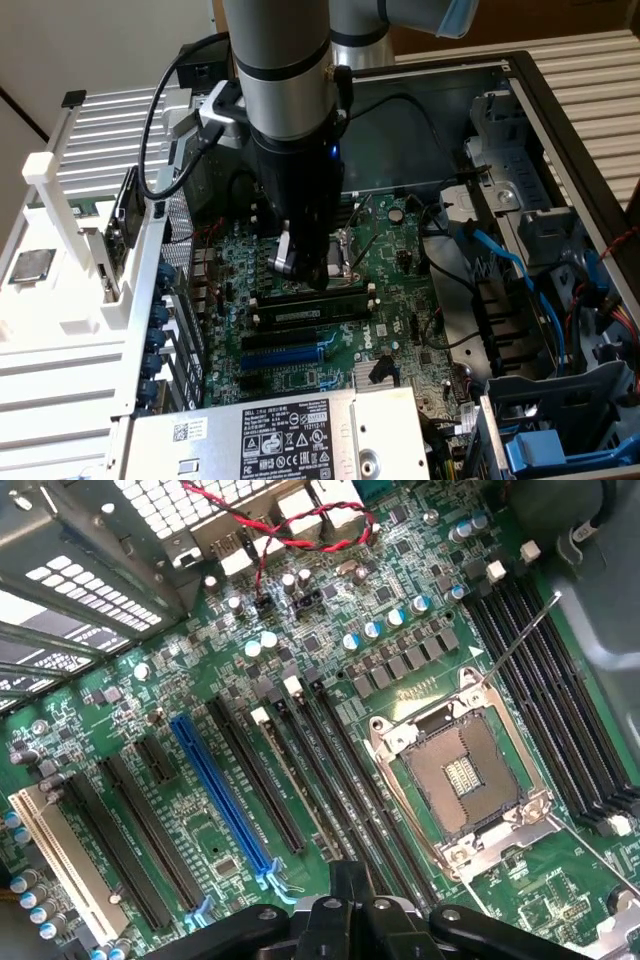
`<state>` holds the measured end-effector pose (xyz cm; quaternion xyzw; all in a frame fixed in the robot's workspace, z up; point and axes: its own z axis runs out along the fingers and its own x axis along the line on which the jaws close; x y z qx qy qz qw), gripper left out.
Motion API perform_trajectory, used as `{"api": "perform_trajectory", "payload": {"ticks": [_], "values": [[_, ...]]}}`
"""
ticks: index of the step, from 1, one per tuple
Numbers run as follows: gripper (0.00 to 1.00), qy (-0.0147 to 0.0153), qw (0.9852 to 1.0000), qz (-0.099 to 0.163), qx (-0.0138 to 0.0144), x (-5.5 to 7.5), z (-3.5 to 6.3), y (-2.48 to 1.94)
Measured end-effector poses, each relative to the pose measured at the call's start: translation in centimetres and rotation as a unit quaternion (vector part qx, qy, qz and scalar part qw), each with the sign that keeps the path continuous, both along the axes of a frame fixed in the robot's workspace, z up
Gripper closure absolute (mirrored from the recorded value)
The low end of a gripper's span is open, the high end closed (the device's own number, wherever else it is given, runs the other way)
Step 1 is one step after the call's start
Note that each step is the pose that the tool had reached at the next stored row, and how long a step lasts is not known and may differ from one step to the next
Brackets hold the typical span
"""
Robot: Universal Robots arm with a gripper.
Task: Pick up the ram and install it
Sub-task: 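Press down the ram until it locks into place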
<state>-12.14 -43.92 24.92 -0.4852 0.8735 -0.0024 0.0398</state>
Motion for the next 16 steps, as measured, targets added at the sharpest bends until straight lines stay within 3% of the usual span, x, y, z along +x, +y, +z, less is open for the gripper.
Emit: {"api": "perform_trajectory", "payload": {"ticks": [2,3,8,15,16], "values": [[0.9,0.0,0.9998,-0.021,0.0009,0.0,0.0,0.0],[0.9,0.0,0.9991,-0.043,0.0015,0.0,0.0,0.0],[0.9,0.0,0.9962,-0.087,0.0026,0.0,-0.01,0.0],[0.9,0.0,0.9893,-0.146,0.004,0.0,-0.02,0.0],[0.9,-0.0001,0.9871,-0.16,0.0044,0.0,-0.02,0.0]]}}
